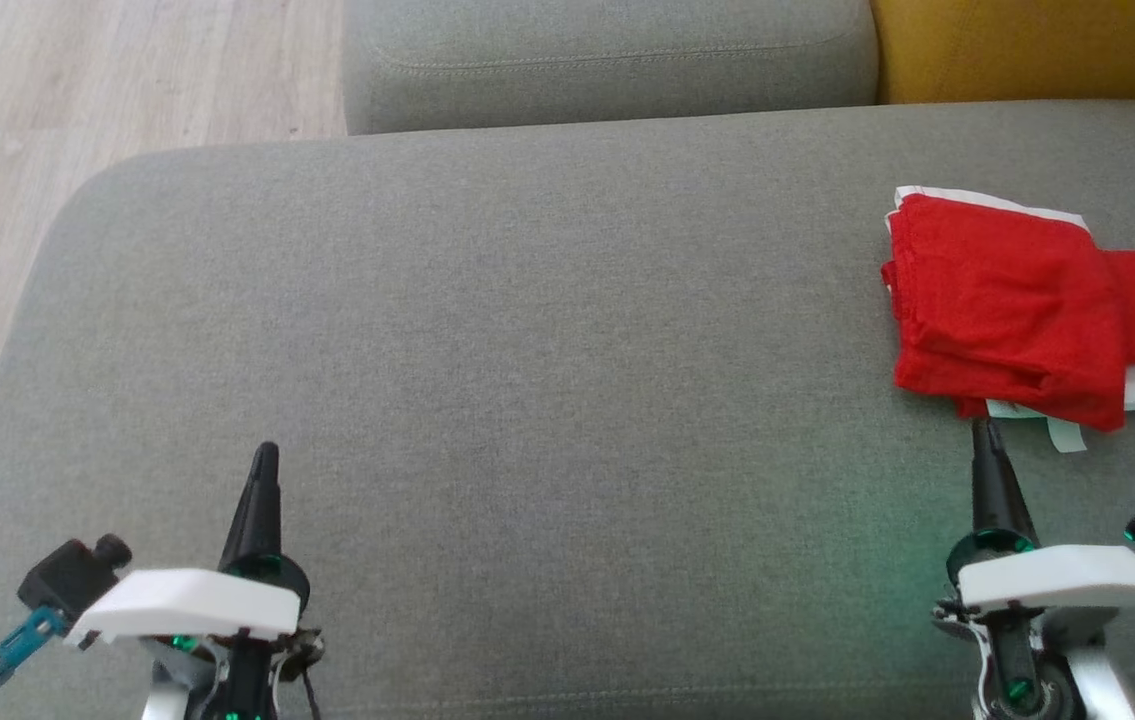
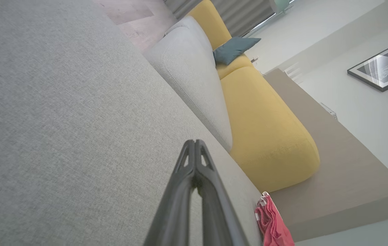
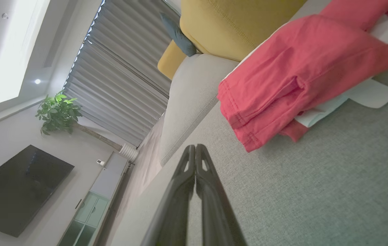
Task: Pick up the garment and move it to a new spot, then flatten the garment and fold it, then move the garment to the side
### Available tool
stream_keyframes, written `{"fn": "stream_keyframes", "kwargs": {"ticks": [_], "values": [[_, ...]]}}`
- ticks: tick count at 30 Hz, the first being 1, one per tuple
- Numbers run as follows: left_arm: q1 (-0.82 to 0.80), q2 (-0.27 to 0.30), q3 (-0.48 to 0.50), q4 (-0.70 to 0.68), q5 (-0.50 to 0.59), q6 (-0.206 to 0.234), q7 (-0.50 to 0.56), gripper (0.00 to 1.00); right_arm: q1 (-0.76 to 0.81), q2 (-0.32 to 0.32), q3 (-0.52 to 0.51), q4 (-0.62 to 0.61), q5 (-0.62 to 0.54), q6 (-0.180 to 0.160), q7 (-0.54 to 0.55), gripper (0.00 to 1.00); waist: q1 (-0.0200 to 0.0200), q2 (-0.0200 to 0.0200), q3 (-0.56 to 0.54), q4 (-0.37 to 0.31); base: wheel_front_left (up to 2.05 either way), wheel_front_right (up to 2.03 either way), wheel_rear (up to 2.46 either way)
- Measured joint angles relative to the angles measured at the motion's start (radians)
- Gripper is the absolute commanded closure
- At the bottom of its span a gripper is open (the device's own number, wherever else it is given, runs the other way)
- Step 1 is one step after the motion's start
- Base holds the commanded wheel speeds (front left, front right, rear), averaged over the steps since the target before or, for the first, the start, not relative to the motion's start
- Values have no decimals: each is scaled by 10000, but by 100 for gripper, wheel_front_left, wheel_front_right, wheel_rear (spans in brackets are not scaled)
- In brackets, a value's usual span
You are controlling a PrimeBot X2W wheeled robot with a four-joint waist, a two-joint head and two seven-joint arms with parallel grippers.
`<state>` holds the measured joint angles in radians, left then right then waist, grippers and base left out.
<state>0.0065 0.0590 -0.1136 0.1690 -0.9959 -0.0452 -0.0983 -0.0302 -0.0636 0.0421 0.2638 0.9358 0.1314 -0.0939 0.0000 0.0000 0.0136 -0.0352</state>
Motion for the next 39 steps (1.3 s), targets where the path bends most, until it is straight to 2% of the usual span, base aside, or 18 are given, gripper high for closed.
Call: {"fn": "stream_keyframes", "kwargs": {"ticks": [39], "values": [[-331,13,955,656,-4165,-493,1099,100,-113,-23,-844,69,4541,0,1097,100,0,0,-68,231,0,0,0]]}}
